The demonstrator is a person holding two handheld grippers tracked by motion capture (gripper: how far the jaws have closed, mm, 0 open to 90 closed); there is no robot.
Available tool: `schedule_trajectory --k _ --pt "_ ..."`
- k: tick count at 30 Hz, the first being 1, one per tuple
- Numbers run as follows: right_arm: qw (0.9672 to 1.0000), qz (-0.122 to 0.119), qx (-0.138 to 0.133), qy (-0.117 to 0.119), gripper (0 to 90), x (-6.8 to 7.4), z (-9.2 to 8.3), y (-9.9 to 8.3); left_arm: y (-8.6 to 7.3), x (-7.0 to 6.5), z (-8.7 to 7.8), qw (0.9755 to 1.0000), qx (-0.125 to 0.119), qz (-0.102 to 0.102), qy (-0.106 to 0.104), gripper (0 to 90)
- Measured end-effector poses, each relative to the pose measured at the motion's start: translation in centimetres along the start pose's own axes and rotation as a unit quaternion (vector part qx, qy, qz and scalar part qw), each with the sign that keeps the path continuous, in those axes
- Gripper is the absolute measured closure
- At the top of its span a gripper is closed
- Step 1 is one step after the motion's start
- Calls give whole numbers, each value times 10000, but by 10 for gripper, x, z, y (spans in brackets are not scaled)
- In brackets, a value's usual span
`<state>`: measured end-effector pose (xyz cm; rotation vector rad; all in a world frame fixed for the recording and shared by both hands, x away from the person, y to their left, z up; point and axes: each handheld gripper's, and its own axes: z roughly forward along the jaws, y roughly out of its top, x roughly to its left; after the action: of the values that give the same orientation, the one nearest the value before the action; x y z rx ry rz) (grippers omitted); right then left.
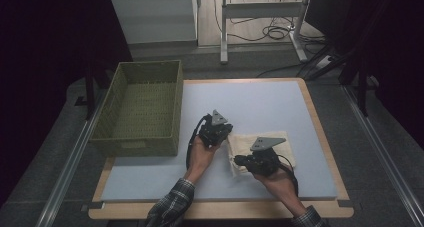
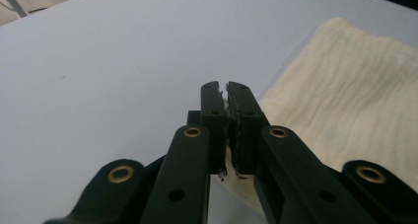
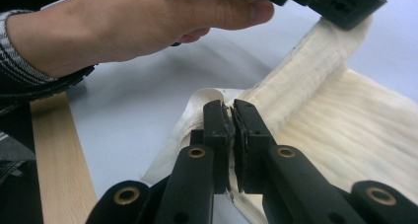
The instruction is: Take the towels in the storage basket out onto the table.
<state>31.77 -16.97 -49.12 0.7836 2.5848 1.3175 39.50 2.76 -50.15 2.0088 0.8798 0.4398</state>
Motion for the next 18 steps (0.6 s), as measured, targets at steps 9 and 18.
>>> schedule_trajectory --k 9,18 --pt "9993 215 -100 -286 849 -20 -28 -19 26 -23 26 9994 35 299 -174 863" --pt "9970 505 -211 -540 848 -39 -56 -43 42 -42 52 9979 110 430 -465 862"
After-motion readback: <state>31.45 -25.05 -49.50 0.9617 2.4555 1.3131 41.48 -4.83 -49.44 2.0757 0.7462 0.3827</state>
